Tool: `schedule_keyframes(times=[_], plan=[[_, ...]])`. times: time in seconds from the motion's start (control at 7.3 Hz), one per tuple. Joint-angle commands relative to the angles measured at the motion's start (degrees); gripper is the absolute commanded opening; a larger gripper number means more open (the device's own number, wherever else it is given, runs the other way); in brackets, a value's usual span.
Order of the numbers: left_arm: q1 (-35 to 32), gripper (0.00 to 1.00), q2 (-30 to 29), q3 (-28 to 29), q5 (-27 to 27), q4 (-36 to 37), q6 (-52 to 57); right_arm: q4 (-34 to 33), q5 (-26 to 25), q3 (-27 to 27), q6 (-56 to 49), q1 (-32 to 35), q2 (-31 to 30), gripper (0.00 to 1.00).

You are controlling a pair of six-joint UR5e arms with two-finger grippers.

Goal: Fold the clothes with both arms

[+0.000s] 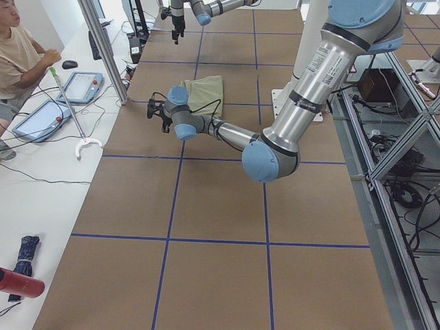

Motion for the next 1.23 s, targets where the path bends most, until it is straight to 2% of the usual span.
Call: schedule_keyframes(times=[0.0,0.14,0.27,0.41,0.55,0.69,0.82,0.96,1.1], plan=[[-6.7,0.44,9.0,-7.7,-5.7,5.6,15.6,-0.1,3.7,3.3,-17.7,6.8,-9.8,1.00],[-9.8,0.44,12.4,-12.5,-6.8,12.7,25.6,-0.3,4.0,3.5,-22.4,9.4,-12.3,1.00],[-14.2,0.45,15.2,-19.4,-9.3,23.6,35.7,-0.4,4.9,4.7,-25.1,12.2,-14.8,1.00],[-16.0,0.48,17.5,-25.9,-10.4,34.0,42.6,-1.0,6.2,5.3,-28.0,15.8,-16.3,1.00],[-16.4,0.50,18.7,-29.3,-10.6,40.1,46.3,-1.9,6.2,4.9,-29.7,16.6,-17.4,1.00],[-19.0,0.52,20.2,-29.0,-11.0,42.2,51.4,-2.5,5.5,4.8,-30.3,16.5,-17.6,1.00],[-22.6,0.58,20.4,-25.8,-15.9,42.1,54.8,-4.2,5.6,5.3,-30.9,15.4,-17.7,1.00],[-25.6,0.67,20.6,-22.4,-20.0,41.3,55.6,-5.7,5.8,6.1,-32.1,14.9,-17.7,1.00],[-25.4,1.00,22.6,-19.3,-19.4,36.9,55.7,-7.4,5.7,7.3,-33.2,13.7,-18.0,1.00]])
